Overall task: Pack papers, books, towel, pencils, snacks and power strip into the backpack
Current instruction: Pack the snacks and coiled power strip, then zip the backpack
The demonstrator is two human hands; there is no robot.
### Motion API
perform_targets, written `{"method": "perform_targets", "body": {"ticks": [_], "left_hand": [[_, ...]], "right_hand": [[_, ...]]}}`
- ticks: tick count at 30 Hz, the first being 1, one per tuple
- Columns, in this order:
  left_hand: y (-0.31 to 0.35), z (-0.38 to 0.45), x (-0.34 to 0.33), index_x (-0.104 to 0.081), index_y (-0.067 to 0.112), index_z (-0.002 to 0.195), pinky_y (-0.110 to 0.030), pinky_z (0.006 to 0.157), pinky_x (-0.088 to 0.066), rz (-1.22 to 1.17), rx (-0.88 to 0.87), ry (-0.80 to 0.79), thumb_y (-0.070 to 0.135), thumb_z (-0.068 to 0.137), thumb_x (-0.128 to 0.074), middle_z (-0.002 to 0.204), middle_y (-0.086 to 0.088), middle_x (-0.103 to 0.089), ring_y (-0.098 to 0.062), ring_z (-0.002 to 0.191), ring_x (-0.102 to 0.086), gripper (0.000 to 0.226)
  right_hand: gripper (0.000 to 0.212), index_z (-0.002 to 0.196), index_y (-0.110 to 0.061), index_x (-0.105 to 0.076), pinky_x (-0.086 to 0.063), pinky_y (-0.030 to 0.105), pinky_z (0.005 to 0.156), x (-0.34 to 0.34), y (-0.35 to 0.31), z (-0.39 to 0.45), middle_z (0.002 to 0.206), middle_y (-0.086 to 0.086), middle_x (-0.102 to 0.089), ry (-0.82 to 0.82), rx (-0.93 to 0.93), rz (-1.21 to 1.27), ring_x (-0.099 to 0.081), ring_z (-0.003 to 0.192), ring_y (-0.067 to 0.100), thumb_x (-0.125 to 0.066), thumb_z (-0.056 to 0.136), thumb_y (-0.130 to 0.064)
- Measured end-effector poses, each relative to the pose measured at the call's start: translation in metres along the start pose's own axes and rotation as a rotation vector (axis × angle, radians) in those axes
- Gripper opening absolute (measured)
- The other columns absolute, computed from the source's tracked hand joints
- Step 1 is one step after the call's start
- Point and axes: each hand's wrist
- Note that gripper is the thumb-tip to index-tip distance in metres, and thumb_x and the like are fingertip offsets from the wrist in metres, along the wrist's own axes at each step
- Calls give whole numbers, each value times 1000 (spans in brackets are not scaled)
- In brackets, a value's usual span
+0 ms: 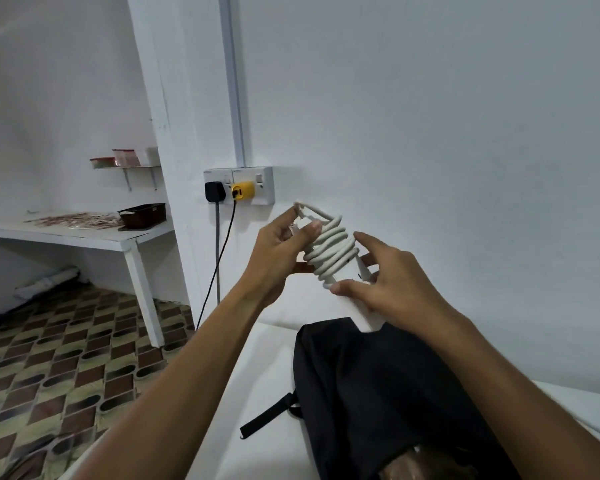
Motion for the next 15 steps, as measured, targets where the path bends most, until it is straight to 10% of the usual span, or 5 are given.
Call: {"method": "perform_targets", "body": {"ticks": [4,15], "left_hand": [[-17,-4,-41,-47,1,133,-42,93,-52,-350,86,133,29,83,-71,118,-19,-65,-28,104,-66,62],[-25,-2,-166,-66,9,111,-34,67,-53,-580,277,-146,9,84,-65,85,-10,-65,-23,76,-64,27]], "right_hand": [[59,118,-13,-52,-50,49,79,13,12,-3,101,25,-63,97,29,-37,-60,91,36,-79,72,-39],[37,80,-28,-59,-48,23,57,93,65,-38,60,-10,-60,194,42,-173,-57,56,6,-67,67,-62]]}}
Point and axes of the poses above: each hand's wrist, its own z-axis towards the middle knuckle, its own x-axis out of the back of the hand, y = z × x
